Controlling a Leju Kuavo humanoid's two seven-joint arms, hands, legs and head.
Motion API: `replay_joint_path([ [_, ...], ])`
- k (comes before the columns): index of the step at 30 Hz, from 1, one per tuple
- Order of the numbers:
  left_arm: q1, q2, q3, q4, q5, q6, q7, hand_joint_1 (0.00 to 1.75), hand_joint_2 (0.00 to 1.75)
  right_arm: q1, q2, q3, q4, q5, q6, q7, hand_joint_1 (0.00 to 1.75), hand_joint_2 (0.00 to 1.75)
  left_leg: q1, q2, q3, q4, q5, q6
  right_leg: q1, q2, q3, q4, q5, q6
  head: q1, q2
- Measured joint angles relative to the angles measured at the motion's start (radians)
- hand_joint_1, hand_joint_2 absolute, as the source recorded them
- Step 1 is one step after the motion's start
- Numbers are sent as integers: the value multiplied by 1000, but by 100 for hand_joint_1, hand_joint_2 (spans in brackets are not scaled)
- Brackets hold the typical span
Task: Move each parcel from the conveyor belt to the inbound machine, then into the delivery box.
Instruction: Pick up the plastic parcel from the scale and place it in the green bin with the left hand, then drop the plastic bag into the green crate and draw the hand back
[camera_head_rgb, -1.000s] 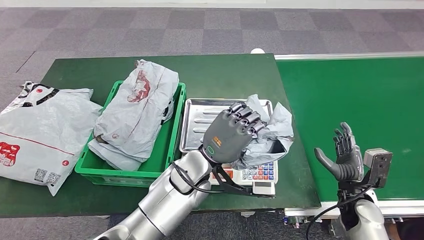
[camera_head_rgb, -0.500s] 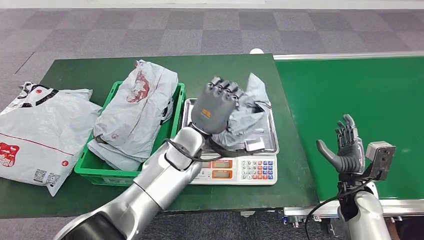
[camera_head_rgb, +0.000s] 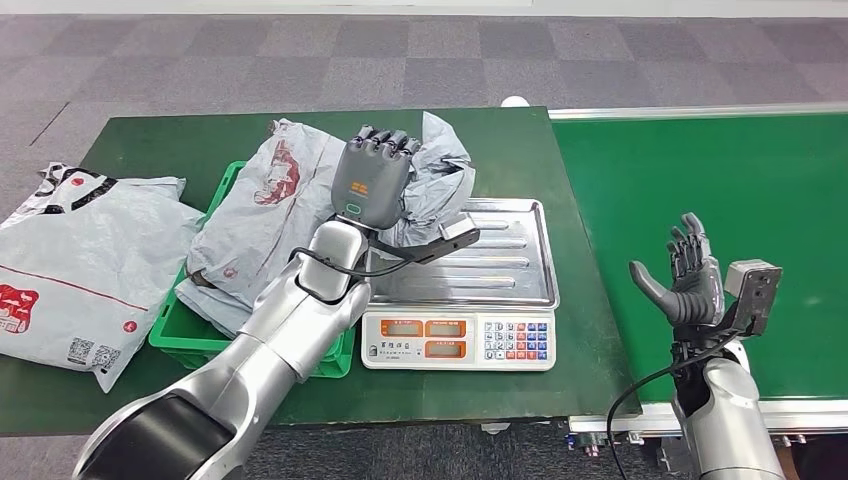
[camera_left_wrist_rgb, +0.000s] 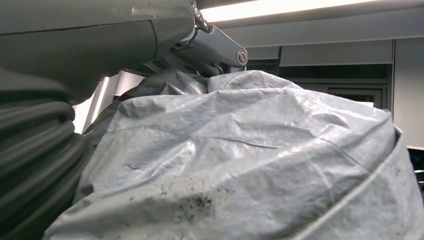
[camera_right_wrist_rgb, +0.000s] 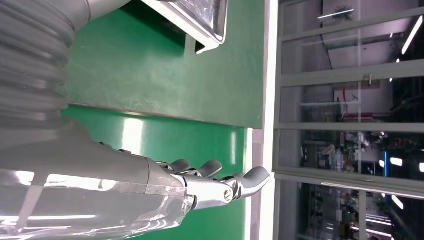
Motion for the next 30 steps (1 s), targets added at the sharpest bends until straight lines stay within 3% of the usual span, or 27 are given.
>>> replay_joint_path([
  [8, -2, 4, 1, 12, 0, 0, 1, 175, 175, -5, 0, 0, 14, -1, 0, 0, 0, 175, 0, 0, 0, 0, 0, 0, 0, 0, 0, 0, 0, 0, 0, 0],
  [14, 2, 20, 12, -5, -5, 0, 51, 175, 175, -23, 0, 0, 34, 15, 11, -10, 0, 175, 0, 1, 0, 0, 0, 0, 0, 1, 0, 0, 0, 0, 0, 0],
  [19, 26, 81, 34, -90, -5, 1, 117, 175, 175, -83, 0, 0, 122, 36, 20, -62, 0, 175, 1, 2, 1, 0, 0, -1, 0, 3, -1, 0, 0, 0, 0, 0],
  [25, 52, 180, 1, -186, -6, 1, 301, 175, 175, -97, -5, -4, 160, 48, 23, -77, 0, 175, 1, 3, 1, 0, 1, -1, 1, 5, -2, 1, 0, 0, 0, 0],
  [27, 67, 218, 0, -245, -5, 0, 281, 175, 175, -91, -10, -14, 161, 54, 25, -76, 0, 175, 1, 3, 0, 0, 0, -1, 1, 5, -3, 1, 0, 0, 0, 0],
  [30, 85, 235, 42, -311, -2, -2, 121, 175, 175, -80, -12, -36, 157, 65, 32, -71, 0, 175, 1, 2, -1, 0, 0, -1, 1, 3, -3, 1, 0, -1, 0, 0],
])
